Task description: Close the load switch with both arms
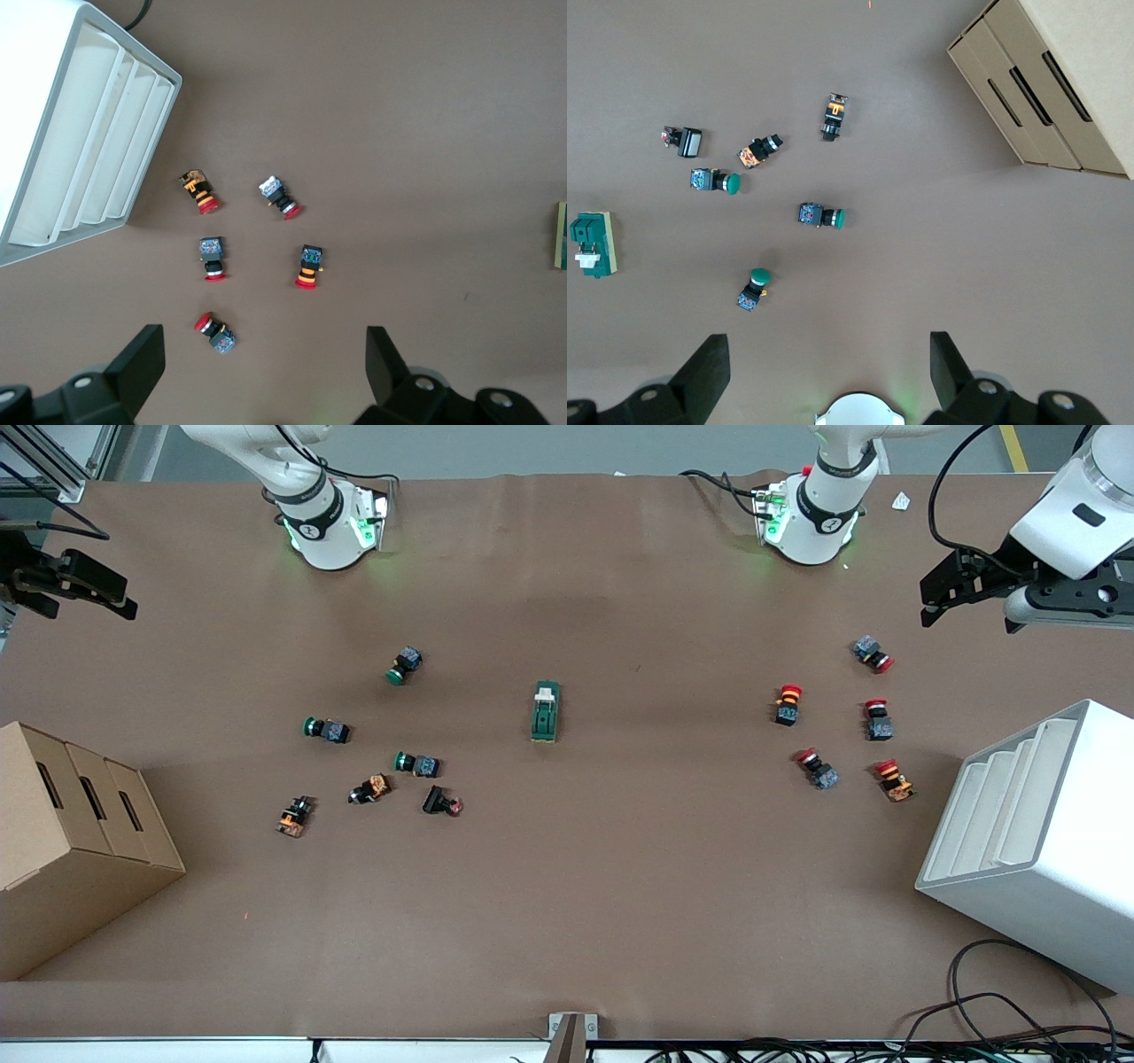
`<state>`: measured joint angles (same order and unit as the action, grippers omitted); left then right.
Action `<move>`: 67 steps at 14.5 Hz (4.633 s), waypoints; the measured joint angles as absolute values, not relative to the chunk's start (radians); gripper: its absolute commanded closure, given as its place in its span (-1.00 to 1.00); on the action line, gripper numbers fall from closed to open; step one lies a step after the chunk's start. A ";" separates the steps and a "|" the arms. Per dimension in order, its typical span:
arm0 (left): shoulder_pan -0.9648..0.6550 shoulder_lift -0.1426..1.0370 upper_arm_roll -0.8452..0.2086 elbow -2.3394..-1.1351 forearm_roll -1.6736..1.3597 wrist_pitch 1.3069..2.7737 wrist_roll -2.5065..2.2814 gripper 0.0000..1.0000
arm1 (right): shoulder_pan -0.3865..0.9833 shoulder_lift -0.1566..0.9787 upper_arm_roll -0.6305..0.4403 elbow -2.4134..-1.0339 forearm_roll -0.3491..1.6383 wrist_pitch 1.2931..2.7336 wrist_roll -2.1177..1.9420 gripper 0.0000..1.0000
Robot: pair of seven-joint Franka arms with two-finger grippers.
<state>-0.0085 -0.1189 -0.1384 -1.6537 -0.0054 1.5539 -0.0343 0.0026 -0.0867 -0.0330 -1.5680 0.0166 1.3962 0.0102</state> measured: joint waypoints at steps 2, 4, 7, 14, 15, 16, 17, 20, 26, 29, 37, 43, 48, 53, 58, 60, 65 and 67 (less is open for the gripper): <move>-0.008 -0.119 -0.138 -1.653 -0.023 1.544 -0.034 -1.00 | 0.003 -0.087 -0.033 -1.568 0.017 1.396 0.010 -1.00; -0.008 -0.118 -0.138 -1.649 -0.030 1.542 -0.034 -1.00 | 0.003 -0.087 -0.033 -1.568 0.017 1.396 0.010 -1.00; -0.017 -0.093 -0.155 -1.630 -0.041 1.542 -0.044 -1.00 | 0.004 -0.087 -0.033 -1.568 0.017 1.397 0.010 -1.00; -0.057 0.061 -0.463 -1.623 -0.046 1.696 -0.510 -1.00 | 0.006 -0.084 -0.034 -1.559 0.016 1.405 0.011 -1.00; -0.068 0.084 -0.492 -1.623 -0.042 1.726 -0.581 -1.00 | 0.006 -0.080 -0.036 -1.559 0.015 1.406 0.011 -1.00; -0.089 0.106 -0.507 -1.623 -0.030 1.754 -0.638 -1.00 | 0.005 -0.072 -0.039 -1.559 0.016 1.408 0.011 -1.00; -0.118 0.127 -0.513 -1.624 -0.010 1.780 -0.688 -1.00 | 0.005 -0.059 -0.042 -1.559 0.016 1.409 0.011 -1.00; -0.236 0.208 -0.517 -1.632 0.062 1.851 -0.851 -1.00 | 0.004 0.020 -0.044 -1.561 0.016 1.420 0.011 -1.00; -0.453 0.394 -0.519 -1.682 0.285 2.060 -1.213 -1.00 | 0.010 0.156 -0.043 -1.536 0.025 1.500 0.013 -1.00; -0.533 0.449 -0.519 -1.739 0.451 2.156 -1.413 -1.00 | 0.030 0.156 -0.042 -1.536 0.068 1.502 0.084 -1.00; -0.670 0.630 -0.520 -1.787 0.905 2.215 -1.787 -0.99 | 0.174 0.172 -0.034 -1.674 0.149 1.658 0.368 -1.00; -0.740 0.722 -0.520 -1.831 1.283 2.216 -2.032 -0.99 | 0.280 0.176 -0.032 -1.840 0.225 1.913 0.553 -1.00; -0.770 0.757 -0.517 -1.884 1.601 2.134 -2.283 -0.99 | 0.451 0.188 -0.029 -1.961 0.236 2.153 0.754 -1.00; -0.804 0.803 -0.515 -1.888 1.757 1.997 -2.437 -0.99 | 0.563 0.279 -0.029 -1.985 0.322 2.269 0.781 -1.00; -0.813 0.893 -0.510 -1.886 1.939 1.855 -2.565 -1.00 | 0.672 0.358 -0.029 -1.993 0.376 2.417 0.882 -1.00; -0.826 0.898 -0.502 -1.884 1.944 1.842 -2.575 -1.00 | 0.725 0.389 -0.029 -2.011 0.376 2.507 0.956 -1.00; -0.841 0.899 -0.492 -1.881 1.944 1.832 -2.600 -1.00 | 0.842 0.483 -0.029 -2.024 0.376 2.658 1.076 -1.00; -0.849 0.903 -0.488 -1.879 1.947 1.822 -2.605 -1.00 | 0.858 0.496 -0.029 -2.023 0.376 2.660 1.079 -1.00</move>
